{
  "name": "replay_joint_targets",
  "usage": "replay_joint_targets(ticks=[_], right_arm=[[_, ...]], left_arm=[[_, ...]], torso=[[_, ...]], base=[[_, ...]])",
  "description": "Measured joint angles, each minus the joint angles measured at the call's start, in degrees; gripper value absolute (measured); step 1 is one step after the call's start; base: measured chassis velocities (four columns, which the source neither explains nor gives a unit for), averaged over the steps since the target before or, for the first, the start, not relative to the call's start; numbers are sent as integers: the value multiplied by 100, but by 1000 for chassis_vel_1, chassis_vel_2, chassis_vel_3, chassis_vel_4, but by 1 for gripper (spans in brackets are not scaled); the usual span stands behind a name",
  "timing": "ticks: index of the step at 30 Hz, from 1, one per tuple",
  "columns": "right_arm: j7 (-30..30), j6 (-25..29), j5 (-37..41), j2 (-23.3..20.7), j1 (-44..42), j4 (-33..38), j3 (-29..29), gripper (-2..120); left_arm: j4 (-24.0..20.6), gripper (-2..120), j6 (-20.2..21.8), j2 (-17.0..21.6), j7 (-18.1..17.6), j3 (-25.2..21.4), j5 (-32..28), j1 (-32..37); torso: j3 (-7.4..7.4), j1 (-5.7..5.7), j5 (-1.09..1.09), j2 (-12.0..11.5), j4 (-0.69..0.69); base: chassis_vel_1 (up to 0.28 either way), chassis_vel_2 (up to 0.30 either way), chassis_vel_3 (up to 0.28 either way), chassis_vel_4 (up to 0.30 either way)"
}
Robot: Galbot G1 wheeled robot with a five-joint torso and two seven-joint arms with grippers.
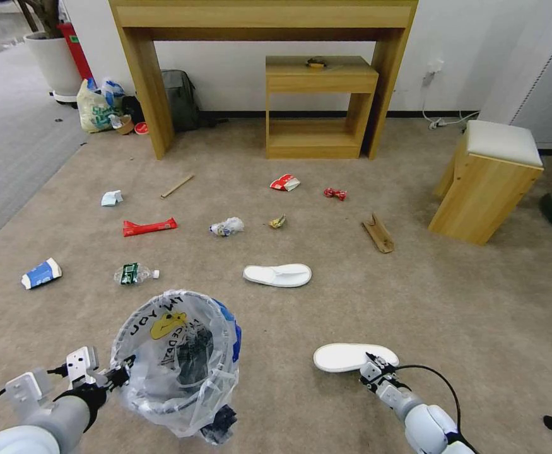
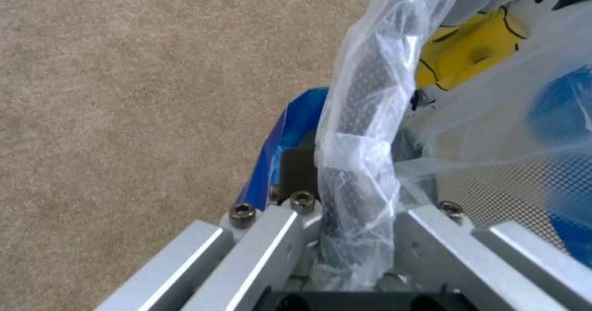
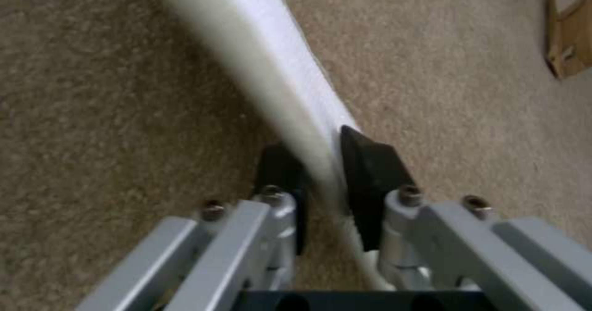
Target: Pick up the trash bin and place the garbage on the floor into it.
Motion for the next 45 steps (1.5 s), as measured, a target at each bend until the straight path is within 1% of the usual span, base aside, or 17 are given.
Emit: replay_joint_targets(ticks=[1, 4, 11, 15, 17, 18, 21, 22, 25, 29, 32, 33, 37, 39, 41, 43, 45], right_arm=[[0, 0, 0, 0, 0, 0, 0, 15], [34, 11, 110, -2, -63, 120, 105, 3], [76, -2, 321, -7, -114, 296, 202, 1], [177, -63, 917, -107, -162, 744, 317, 1], [219, -376, 1596, -371, -198, 1459, 360, 1], [219, -376, 1596, -371, -198, 1459, 360, 1], [154, -803, 2477, -735, -123, 2425, 350, 1], [154, -803, 2477, -735, -123, 2425, 350, 1], [93, -1184, 3300, -972, 121, 3040, 253, 1], [-35, -1388, 3753, -1164, 415, 3335, 128, 1], [-287, -1474, 4580, -1532, 929, 3590, -308, 1], [-287, -1474, 4580, -1532, 929, 3590, -308, 1], [-582, -1426, 5805, -1851, 1639, 3731, -1158, 1], [-582, -1446, 5977, -1872, 1743, 3760, -1299, 1], [-549, -1547, 6607, -1885, 2190, 3896, -1862, 1], [-548, -1575, 6705, -1877, 2268, 3920, -1940, 1], [-527, -1747, 7374, -1780, 2907, 4064, -2593, 1]], left_arm=[[0, 0, 0, 0, 0, 0, 0, 0], [-5, 0, 0, 6, -1, 7, 23, -17], [-5, 0, 0, 16, -1, 11, 54, -33], [-6, 0, 0, 27, -10, 25, 105, -66], [2, 0, 0, 28, -15, 43, 185, -75], [2, 0, 0, 28, -15, 43, 185, -75], [28, 0, 0, 15, -15, 75, 315, -97], [28, 0, 0, 15, -15, 75, 315, -97], [52, 0, 0, -2, -15, 114, 399, -120], [55, 0, 0, -37, -16, 139, 454, -122], [52, 0, 0, -75, -16, 161, 521, -115], [52, 0, 0, -75, -16, 161, 521, -115], [50, 0, 0, -134, -21, 194, 601, -145], [50, 0, 0, -143, -24, 194, 613, -147], [61, 0, 0, -157, -25, 196, 634, -153], [68, 0, 0, -159, -25, 196, 642, -154], [110, 0, 0, -151, -27, 196, 702, -146]], torso=[[0, 0, 0, 0, 0], [0, 0, 0, 0, 0], [0, 0, 0, 0, -1], [0, 0, 0, 0, 0], [0, 0, 1, 0, -1], [0, 0, 1, 0, -1], [0, 0, 0, 0, -1], [0, 0, 0, 0, -1], [0, 0, 0, 1, 0], [0, 0, 0, 1, 0], [0, 0, -1, 1, 0], [0, 0, -1, 1, 0], [1, 0, 0, 0, 1], [1, 0, -1, 0, 0], [0, 0, 0, 0, 0], [0, 0, 0, 0, 0], [0, 0, -1, 0, 1]], base=[[0, 0, 0, 0], [0, 0, 0, 0], [0, 0, 0, 0], [0, 0, 0, 0], [0, 0, 0, 0], [0, 0, 0, 0], [0, 0, 0, 0], [0, 0, 0, 0], [0, 0, 0, 0], [0, 0, 0, 0], [0, 0, 0, 0], [0, 0, 0, 0], [0, 0, 0, 0], [0, 0, 0, 0], [0, 0, 0, 0], [0, 0, 0, 0], [0, 0, 0, 0]])
